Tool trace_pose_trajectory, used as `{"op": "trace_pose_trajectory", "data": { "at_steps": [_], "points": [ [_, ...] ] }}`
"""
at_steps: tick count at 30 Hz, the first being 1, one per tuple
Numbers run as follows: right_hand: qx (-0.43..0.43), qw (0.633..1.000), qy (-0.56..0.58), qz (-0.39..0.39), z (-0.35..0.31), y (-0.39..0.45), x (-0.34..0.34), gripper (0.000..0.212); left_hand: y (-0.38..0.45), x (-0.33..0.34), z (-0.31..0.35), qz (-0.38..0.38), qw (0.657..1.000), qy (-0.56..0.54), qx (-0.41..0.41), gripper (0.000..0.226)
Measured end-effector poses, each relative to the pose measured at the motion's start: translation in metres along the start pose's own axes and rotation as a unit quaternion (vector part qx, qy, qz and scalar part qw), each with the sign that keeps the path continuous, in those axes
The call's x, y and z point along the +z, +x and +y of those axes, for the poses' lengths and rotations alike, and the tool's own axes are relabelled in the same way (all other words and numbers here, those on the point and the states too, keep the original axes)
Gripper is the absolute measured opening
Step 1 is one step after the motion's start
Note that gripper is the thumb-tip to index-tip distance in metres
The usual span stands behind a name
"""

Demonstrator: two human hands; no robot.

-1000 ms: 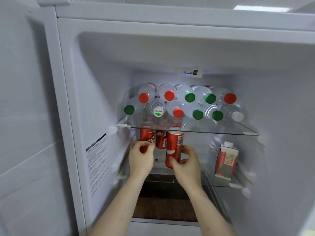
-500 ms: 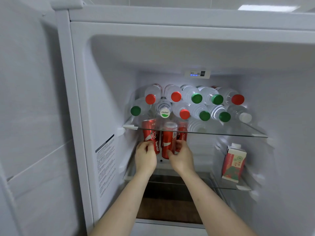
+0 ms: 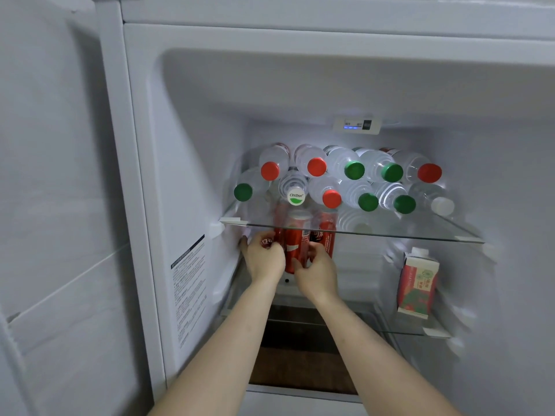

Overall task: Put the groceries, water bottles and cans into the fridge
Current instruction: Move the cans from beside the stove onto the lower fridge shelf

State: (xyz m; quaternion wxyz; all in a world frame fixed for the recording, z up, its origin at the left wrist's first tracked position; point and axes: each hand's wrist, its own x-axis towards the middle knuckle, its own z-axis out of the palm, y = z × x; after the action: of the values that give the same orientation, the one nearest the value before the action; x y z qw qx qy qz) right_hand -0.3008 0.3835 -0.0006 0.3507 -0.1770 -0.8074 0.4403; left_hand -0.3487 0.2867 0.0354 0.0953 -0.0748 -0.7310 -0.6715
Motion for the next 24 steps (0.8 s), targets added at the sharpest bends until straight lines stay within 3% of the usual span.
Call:
{"op": "trace_pose_trajectory", "data": {
  "at_steps": [5, 11, 16, 19, 24],
  "points": [
    [-0.016, 1.000, -0.004, -0.007, 0.002, 0.002, 0.002, 0.033, 0.014, 0.003, 0.003, -0.025, 0.994, 0.098, -0.029, 0.023],
    [-0.025, 0.999, -0.016, -0.027, 0.003, 0.008, 0.002, 0.048, 0.022, 0.003, 0.003, -0.063, 0.981, 0.172, -0.059, 0.065],
    [-0.019, 0.999, -0.022, -0.036, 0.001, 0.007, -0.001, 0.040, 0.023, -0.003, 0.010, -0.086, 0.971, 0.205, -0.085, 0.074],
    [-0.010, 0.999, -0.026, -0.040, 0.000, 0.005, -0.001, 0.042, 0.022, -0.006, 0.012, -0.094, 0.974, 0.177, -0.107, 0.072],
    [0.001, 0.999, -0.030, -0.043, 0.004, 0.002, -0.003, 0.041, 0.024, -0.007, 0.005, -0.067, 0.986, 0.021, -0.154, 0.063]
  ]
}}
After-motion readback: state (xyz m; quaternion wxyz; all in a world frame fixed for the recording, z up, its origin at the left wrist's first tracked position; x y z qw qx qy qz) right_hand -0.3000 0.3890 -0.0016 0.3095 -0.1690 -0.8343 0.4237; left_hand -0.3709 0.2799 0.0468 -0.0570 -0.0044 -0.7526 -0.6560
